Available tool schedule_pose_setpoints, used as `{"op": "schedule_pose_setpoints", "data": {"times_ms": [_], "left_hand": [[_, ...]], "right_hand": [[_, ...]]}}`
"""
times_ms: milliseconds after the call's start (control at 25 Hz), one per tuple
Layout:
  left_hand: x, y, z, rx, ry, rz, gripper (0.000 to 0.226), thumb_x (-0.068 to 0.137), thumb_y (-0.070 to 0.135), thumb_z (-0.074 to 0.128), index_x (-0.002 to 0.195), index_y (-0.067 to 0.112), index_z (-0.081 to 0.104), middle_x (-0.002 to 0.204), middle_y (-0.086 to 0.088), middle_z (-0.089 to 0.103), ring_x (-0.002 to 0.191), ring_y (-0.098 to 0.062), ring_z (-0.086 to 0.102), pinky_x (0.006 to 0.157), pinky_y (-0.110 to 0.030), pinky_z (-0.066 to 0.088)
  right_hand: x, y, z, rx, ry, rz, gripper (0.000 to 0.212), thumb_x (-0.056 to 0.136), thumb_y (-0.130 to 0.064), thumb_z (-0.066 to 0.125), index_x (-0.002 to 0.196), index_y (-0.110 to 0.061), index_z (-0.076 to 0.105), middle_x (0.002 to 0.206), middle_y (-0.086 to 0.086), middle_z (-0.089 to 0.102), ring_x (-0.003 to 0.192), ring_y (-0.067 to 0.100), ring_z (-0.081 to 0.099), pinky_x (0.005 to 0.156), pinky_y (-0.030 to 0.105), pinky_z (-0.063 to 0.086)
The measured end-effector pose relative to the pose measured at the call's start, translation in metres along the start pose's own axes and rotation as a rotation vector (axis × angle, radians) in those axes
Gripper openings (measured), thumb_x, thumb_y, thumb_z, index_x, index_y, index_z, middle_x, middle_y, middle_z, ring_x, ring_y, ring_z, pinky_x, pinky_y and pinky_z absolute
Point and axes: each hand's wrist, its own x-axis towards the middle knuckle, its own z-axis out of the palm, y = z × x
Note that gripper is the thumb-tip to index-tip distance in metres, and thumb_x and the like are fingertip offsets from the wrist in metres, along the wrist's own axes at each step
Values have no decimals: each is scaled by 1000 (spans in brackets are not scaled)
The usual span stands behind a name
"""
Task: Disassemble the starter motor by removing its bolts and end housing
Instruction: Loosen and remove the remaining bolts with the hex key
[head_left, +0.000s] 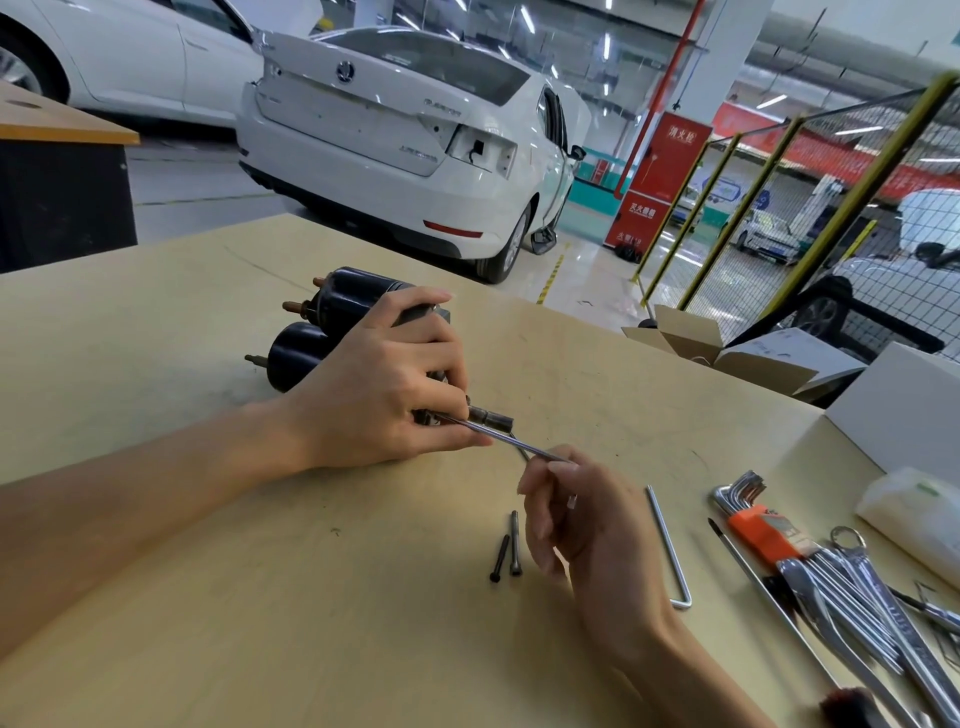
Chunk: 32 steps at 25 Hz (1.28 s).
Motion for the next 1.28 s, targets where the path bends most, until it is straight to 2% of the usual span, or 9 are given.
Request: {"op": "schedule_pose_setpoints", "data": {"times_ms": [120,320,480,600,680,840,960,1120,1280], "left_hand": [[0,0,2,6,10,3,27,87,44,74,70,22,75,77,10,66,87,-14,62,113,-48,32],[0,1,1,-17,17,5,30,87,47,73,71,22,75,77,10,67,87,-13,63,112,-49,33],[1,2,2,-27,26,-8,35,90,47,67,68,21,74,76,11,67,84,-16,65,112,-49,33],[2,2,3,-24,41,-18,34,91,46,68,68,20,73,75,11,66,83,-16,64,113,-47,32],[2,2,3,-25,41,-18,33,90,46,69,69,20,72,75,11,66,84,-14,64,114,-46,31],[0,1,3,-33,43,-27,33,87,48,72,69,21,71,75,12,65,86,-11,61,115,-44,29],[0,2,3,-18,39,-32,34,87,50,73,69,20,70,75,11,64,87,-11,60,116,-43,28],[-1,2,3,4,35,-30,33,88,48,72,70,20,70,74,11,63,87,-12,60,115,-43,29],[1,2,1,-45,14,-31,32,89,48,70,72,22,77,75,11,66,86,-14,64,115,-44,29]], "right_hand": [[-1,1,0,-74,29,-38,27,80,-15,40,72,-10,65,51,11,41,41,20,36,41,22,30],[0,3,2,-236,135,-78,42,97,4,33,79,-12,68,48,6,45,38,14,37,41,19,32],[2,3,1,-279,201,-22,31,100,-5,39,91,-17,66,50,3,47,39,13,39,40,19,32],[5,4,-2,-179,264,59,23,99,-8,42,95,-17,63,52,2,48,40,13,38,37,20,29],[6,4,-2,-119,282,103,27,100,-14,40,89,-15,65,52,3,47,39,15,37,36,22,26],[7,1,0,-8,243,165,57,100,-43,38,55,-18,62,48,5,41,38,17,35,36,24,23],[7,2,1,4,182,155,54,87,-55,44,50,-17,55,45,5,37,38,18,34,37,25,22],[3,3,1,21,102,62,30,79,-31,42,64,-12,60,49,7,39,40,19,34,38,23,23],[2,3,0,-89,133,17,36,91,-1,35,73,-9,66,50,9,41,40,19,34,38,21,24]]}}
